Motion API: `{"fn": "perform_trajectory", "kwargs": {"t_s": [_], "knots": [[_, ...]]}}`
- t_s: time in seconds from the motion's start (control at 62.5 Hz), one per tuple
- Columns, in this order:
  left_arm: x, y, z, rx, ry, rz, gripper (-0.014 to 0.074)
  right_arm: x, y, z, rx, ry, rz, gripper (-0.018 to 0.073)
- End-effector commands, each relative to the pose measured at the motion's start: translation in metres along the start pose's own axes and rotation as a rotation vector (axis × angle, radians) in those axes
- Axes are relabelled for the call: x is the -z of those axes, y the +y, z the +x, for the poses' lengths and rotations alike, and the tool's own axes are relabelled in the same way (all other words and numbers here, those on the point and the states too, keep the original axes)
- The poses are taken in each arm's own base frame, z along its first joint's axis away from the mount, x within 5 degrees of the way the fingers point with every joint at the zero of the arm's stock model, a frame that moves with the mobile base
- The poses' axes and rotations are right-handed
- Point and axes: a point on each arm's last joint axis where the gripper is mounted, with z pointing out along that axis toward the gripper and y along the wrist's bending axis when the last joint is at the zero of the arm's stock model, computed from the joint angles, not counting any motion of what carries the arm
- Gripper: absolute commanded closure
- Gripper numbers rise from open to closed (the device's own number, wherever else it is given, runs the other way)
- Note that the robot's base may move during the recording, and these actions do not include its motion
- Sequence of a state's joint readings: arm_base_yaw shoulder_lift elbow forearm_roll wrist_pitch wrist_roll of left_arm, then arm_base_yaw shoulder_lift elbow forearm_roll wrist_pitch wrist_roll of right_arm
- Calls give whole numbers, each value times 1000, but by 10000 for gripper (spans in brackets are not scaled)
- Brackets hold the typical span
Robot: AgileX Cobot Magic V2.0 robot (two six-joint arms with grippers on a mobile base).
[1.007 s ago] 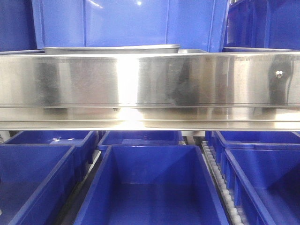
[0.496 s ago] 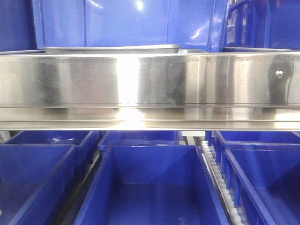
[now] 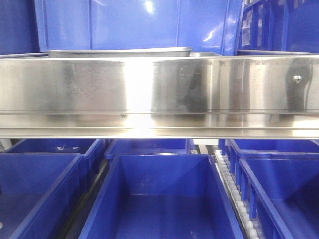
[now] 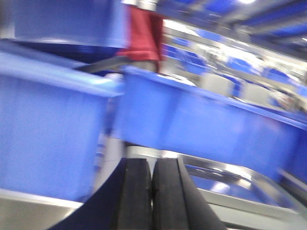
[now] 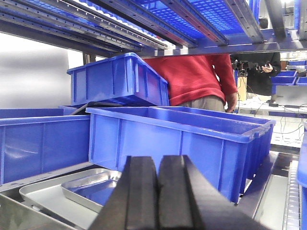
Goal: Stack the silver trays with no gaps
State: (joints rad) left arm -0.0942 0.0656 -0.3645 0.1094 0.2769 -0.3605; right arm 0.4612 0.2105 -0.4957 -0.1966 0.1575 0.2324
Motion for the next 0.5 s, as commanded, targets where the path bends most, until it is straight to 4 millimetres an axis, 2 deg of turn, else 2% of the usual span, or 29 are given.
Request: {"fn": "perform_trajectory", "kwargs": {"t_s": [0.0, 0.144, 0.48], "knots": [[5, 3, 7, 7, -77, -25, 609, 1, 0, 0, 9, -11, -3, 637], [0, 11, 29, 1, -60, -85, 609, 1, 0, -1, 9, -13, -3, 637], [-7, 16, 52, -22, -97, -61, 609, 1, 0, 0, 9, -10, -3, 637]]}}
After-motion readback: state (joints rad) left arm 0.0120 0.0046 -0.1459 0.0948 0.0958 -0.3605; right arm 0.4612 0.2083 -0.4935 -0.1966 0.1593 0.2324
